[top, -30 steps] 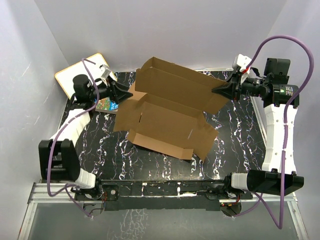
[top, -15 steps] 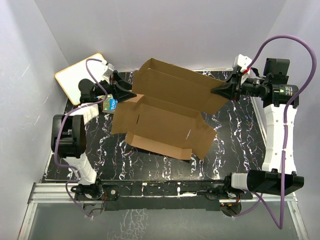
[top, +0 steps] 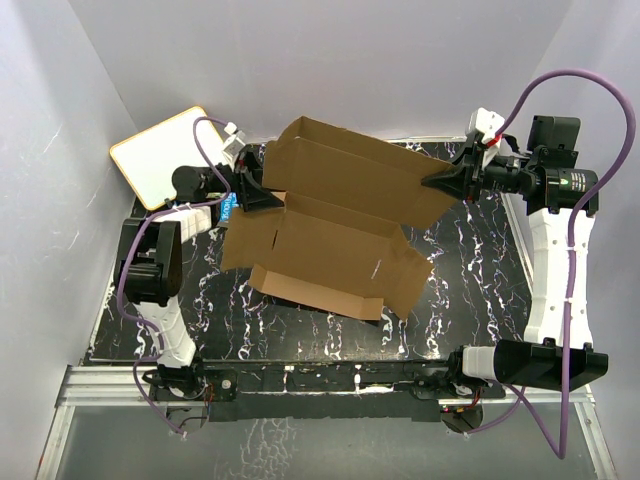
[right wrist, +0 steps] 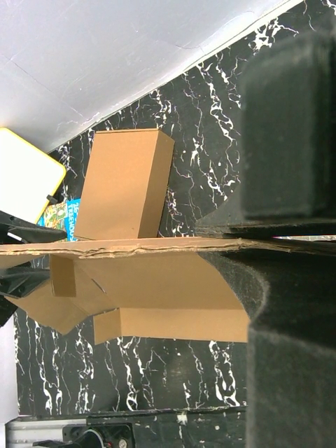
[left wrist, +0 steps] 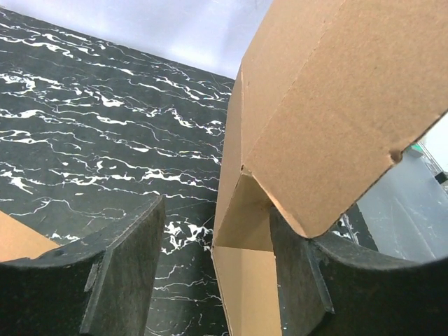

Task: Fold the paper box

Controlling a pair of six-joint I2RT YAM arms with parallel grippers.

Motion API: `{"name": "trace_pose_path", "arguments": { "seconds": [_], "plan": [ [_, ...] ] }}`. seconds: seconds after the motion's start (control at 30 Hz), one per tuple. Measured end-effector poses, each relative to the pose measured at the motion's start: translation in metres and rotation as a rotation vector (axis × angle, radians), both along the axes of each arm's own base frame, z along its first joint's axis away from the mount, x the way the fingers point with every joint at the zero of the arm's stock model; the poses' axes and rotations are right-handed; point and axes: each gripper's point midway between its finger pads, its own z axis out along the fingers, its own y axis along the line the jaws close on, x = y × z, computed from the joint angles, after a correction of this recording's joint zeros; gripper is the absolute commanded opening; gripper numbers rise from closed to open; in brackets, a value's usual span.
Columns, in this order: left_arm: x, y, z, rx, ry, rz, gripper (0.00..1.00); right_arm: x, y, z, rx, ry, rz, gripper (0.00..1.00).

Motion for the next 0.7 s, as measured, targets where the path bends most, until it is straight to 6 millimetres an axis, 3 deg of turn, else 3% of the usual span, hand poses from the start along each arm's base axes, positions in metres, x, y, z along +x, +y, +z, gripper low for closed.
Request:
{"name": "trace_pose_path", "arguments": {
  "seconds": [0.13, 0.27, 0.47, 0.6, 0.7],
  "plan": [
    [-0.005, -0.006, 0.000, 0.003, -0.004, -0.023, 0.56, 0.000, 0.000, 0.000, 0.003, 0.002, 0.002, 0.08],
    [-0.009, -0.012, 0.000, 0.003, -0.006, -0.040, 0.46, -0.002, 0.001, 0.001, 0.013, 0.009, 0.008, 0.08],
    [-0.012, -0.018, 0.002, 0.001, -0.007, -0.055, 0.26, -0.002, 0.003, 0.005, 0.027, 0.009, 0.017, 0.08],
    [-0.012, -0.018, 0.003, 0.001, -0.009, -0.056, 0.00, -0.002, 0.003, 0.006, 0.033, 0.011, 0.021, 0.08],
    [-0.012, -0.018, 0.005, 0.000, -0.016, -0.056, 0.00, -0.002, 0.003, 0.007, 0.034, 0.007, 0.021, 0.08]
  ]
}}
